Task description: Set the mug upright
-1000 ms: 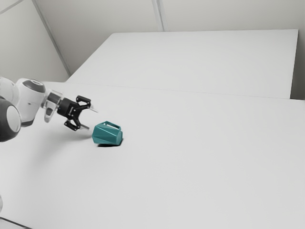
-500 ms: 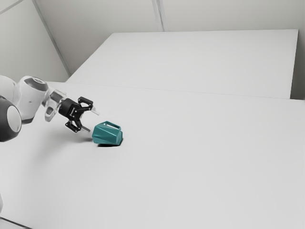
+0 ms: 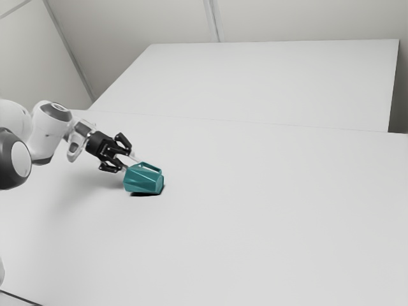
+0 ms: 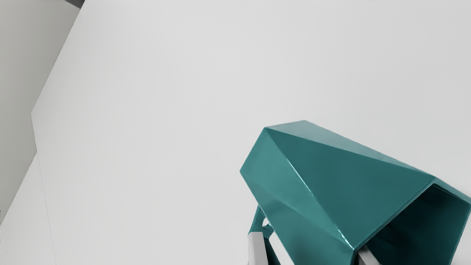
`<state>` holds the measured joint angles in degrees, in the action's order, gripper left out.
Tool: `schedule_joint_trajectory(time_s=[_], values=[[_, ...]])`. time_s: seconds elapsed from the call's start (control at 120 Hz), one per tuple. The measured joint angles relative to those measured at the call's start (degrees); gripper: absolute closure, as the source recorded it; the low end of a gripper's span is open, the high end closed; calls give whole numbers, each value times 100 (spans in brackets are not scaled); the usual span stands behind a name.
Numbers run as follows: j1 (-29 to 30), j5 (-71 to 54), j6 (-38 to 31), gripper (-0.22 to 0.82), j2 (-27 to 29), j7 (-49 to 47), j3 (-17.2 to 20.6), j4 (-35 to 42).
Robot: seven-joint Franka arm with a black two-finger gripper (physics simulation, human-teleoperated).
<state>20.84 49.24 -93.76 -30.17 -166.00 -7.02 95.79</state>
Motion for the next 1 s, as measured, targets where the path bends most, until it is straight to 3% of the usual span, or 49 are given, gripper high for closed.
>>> schedule_joint_trajectory(time_s=[0.2,0.367,0.692,1.0], values=[[0,-32,-13,67,30,0,41,12],[-3,-43,-29,74,45,0,102,13],[-1,-30,-82,79,151,0,157,36],[40,-153,-137,79,801,0,471,155]])
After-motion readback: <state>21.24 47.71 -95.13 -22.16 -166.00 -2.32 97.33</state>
